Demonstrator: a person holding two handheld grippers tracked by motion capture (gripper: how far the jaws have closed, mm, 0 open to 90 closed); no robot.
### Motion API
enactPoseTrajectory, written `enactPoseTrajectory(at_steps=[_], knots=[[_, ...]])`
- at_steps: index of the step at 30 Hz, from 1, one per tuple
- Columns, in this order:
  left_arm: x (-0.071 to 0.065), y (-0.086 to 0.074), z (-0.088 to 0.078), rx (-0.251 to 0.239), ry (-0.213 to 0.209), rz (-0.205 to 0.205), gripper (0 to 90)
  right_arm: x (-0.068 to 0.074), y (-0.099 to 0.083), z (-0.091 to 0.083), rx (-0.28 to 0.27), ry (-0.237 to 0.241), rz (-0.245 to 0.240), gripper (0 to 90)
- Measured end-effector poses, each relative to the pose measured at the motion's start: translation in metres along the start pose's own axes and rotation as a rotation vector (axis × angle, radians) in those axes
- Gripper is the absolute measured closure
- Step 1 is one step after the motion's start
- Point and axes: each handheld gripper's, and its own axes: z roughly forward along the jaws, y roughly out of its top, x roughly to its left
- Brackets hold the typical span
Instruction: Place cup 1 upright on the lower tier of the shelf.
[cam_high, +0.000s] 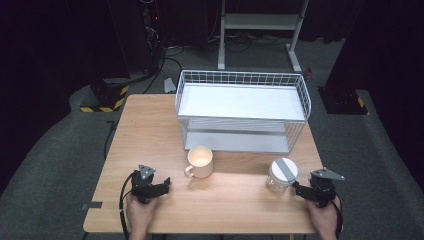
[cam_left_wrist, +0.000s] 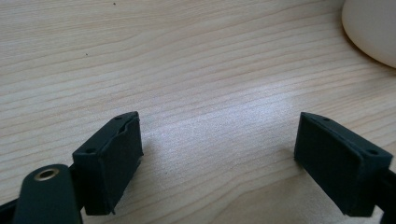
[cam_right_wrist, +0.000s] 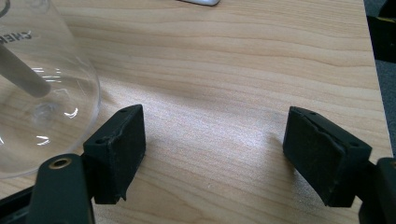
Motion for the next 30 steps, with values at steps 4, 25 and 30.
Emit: enactPoseTrajectory(at_steps=[4, 25, 30], knots=[[0.0, 0.0, 0.0, 0.0, -0.001, -0.001, 15.3, 0.0002, 0.0, 0.0, 0.001, 0.0, 0.003, 21.4], [-0.0001, -0.0001, 0.0, -0.001, -0.001, -0.005, 15.6, 0.0004, 0.0004, 0.0005, 0.01, 0.016, -0.011, 17.4], [-0.0001, -0.0001, 0.0, -0.001, -0.001, -0.005, 15.7, 0.0008, 0.0003, 0.0003, 0.013, 0.018, -0.008, 15.5]])
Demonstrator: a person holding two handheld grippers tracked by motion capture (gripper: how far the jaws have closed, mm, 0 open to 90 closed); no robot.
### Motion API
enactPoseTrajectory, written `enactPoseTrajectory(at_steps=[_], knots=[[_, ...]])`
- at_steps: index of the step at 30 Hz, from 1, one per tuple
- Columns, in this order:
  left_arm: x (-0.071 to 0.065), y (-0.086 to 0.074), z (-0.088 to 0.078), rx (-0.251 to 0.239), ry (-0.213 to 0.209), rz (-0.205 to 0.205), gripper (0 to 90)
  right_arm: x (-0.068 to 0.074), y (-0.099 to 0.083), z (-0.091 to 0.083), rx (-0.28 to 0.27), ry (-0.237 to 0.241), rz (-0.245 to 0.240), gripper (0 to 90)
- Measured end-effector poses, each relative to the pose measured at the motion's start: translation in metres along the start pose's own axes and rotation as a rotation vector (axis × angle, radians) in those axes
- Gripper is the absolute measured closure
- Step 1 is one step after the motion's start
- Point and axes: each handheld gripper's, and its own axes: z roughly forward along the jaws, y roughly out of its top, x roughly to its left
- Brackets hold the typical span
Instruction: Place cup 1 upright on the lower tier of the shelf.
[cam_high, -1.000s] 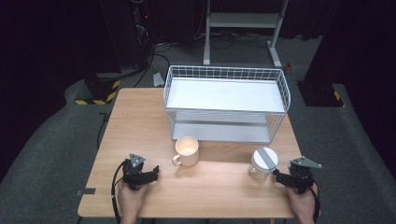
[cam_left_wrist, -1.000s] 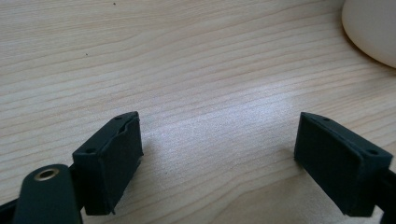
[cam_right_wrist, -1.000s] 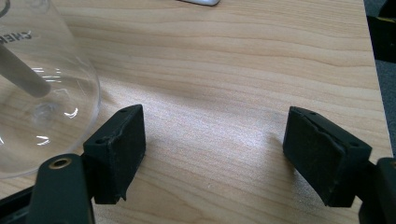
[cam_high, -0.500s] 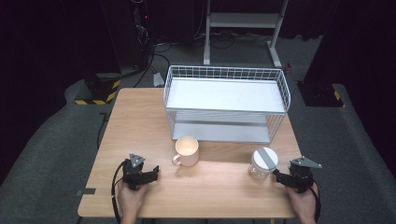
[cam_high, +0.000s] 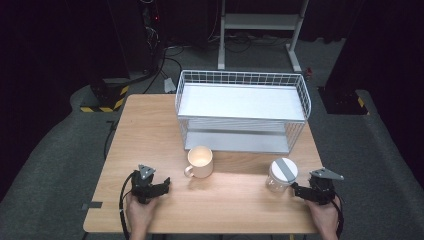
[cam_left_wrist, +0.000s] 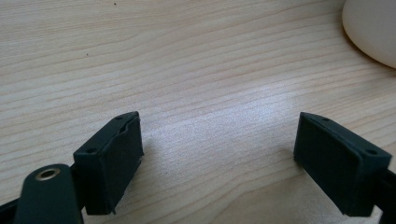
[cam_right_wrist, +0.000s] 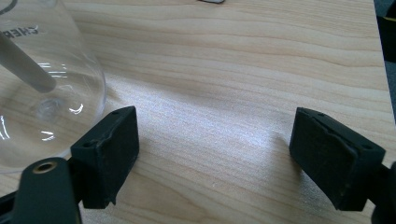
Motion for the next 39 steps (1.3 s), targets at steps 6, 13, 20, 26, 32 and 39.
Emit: enactPoseTrajectory(at_steps=[6, 13, 20, 26, 32, 39], knots=[[0.0, 0.0, 0.0, 0.0, 0.0, 0.0, 15.6, -0.001, -0.002, -0.002, -0.021, 0.003, -0.006, 15.0], [0.0, 0.0, 0.0, 0.0, 0.0, 0.0, 15.7, 0.0, -0.006, -0.008, -0.032, 0.007, -0.003, 14.9], [0.0, 0.0, 0.0, 0.0, 0.001, 0.001, 15.9, 0.0, -0.01, -0.013, -0.049, 0.008, 0.004, 15.2], [0.0, 0.0, 0.0, 0.0, 0.003, 0.003, 15.9, 0.002, -0.015, -0.018, -0.057, 0.008, -0.001, 15.3], [0.0, 0.0, 0.0, 0.0, 0.003, 0.003, 16.0, 0.005, -0.019, -0.025, -0.076, 0.015, -0.011, 15.3], [0.0, 0.0, 0.0, 0.0, 0.002, 0.0, 16.1, 0.011, -0.025, -0.032, -0.083, 0.033, -0.018, 15.2]])
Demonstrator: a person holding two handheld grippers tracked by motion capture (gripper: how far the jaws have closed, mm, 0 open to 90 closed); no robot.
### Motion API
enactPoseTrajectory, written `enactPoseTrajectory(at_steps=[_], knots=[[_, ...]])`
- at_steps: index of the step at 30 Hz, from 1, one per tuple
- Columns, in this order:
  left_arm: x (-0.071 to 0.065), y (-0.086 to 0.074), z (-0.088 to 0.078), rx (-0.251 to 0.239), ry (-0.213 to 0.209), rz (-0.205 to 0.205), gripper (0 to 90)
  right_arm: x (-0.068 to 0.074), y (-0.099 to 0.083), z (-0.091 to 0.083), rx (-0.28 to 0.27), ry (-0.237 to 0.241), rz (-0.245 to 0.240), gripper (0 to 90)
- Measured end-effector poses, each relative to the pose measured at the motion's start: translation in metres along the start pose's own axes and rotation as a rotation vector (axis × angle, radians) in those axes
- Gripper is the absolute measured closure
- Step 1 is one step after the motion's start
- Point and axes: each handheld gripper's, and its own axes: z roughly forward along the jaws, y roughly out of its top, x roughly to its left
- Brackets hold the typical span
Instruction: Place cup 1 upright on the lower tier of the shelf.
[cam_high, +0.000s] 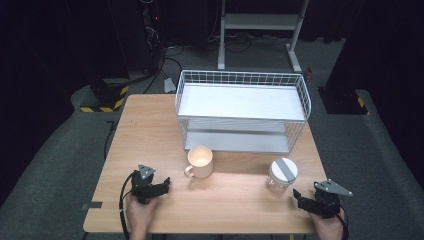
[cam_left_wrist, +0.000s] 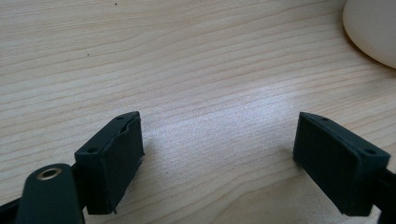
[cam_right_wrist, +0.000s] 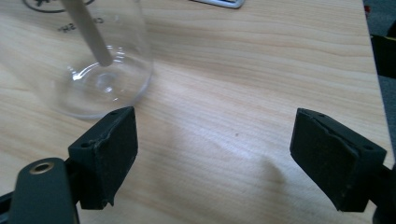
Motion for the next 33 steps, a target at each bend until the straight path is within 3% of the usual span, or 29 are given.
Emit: enactPoseTrajectory(at_steps=[14, 33], knots=[[0.0, 0.0, 0.0, 0.0, 0.0, 0.0, 16.3, 0.018, -0.004, -0.008, -0.031, 0.059, -0.016, 14.6], [0.0, 0.0, 0.0, 0.0, 0.0, -0.001, 16.3, 0.038, 0.006, -0.003, -0.07, 0.129, -0.049, 13.2]])
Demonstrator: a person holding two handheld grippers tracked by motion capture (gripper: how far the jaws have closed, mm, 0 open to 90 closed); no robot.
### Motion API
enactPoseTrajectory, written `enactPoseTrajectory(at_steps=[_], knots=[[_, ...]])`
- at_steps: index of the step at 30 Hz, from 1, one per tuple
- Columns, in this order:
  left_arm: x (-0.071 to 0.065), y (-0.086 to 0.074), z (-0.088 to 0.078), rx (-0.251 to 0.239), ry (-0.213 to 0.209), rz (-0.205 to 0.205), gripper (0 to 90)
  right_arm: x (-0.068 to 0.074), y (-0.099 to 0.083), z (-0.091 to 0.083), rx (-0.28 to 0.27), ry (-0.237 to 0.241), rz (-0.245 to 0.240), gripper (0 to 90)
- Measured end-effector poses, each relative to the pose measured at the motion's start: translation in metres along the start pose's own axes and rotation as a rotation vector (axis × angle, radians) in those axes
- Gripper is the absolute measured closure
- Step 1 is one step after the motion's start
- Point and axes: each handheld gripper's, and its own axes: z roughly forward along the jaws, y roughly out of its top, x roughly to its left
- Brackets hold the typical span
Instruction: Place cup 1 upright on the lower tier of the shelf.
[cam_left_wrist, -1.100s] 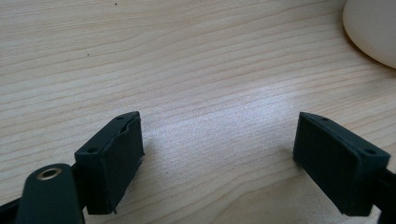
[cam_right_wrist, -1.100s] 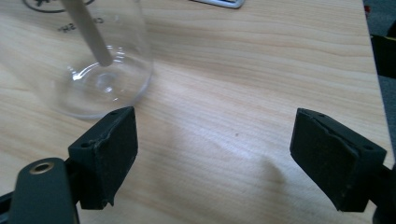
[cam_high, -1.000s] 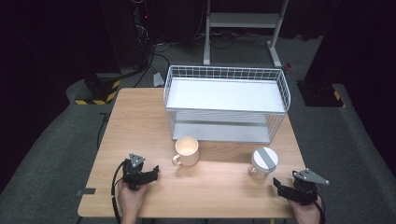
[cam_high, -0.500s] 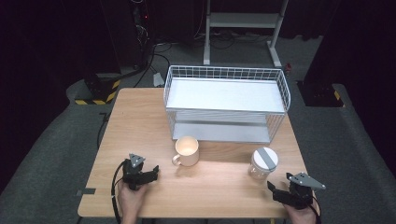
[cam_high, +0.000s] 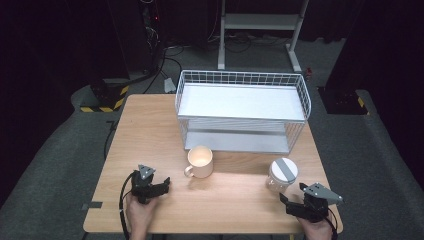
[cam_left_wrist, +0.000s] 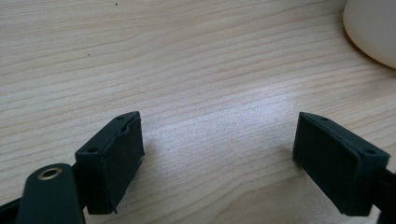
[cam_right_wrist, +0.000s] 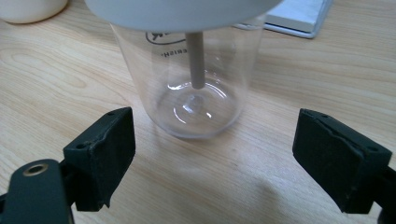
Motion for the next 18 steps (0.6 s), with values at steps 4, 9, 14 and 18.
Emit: enactPoseTrajectory(at_steps=[4, 9, 14, 18], knots=[[0.0, 0.0, 0.0, 0.0, 0.0, 0.0, 16.3, 0.002, 0.003, 0.002, -0.006, 0.007, 0.0, 12.6], [0.0, 0.0, 0.0, 0.0, 0.0, 0.0, 16.3, 0.002, 0.007, 0.005, -0.014, 0.006, -0.004, 11.7], [0.0, 0.0, 0.0, 0.0, 0.0, 0.0, 16.3, 0.003, 0.011, 0.009, -0.022, 0.009, -0.006, 11.1], [0.0, 0.0, 0.0, 0.0, 0.0, 0.0, 16.3, 0.003, 0.013, 0.012, -0.026, 0.008, -0.006, 10.6]])
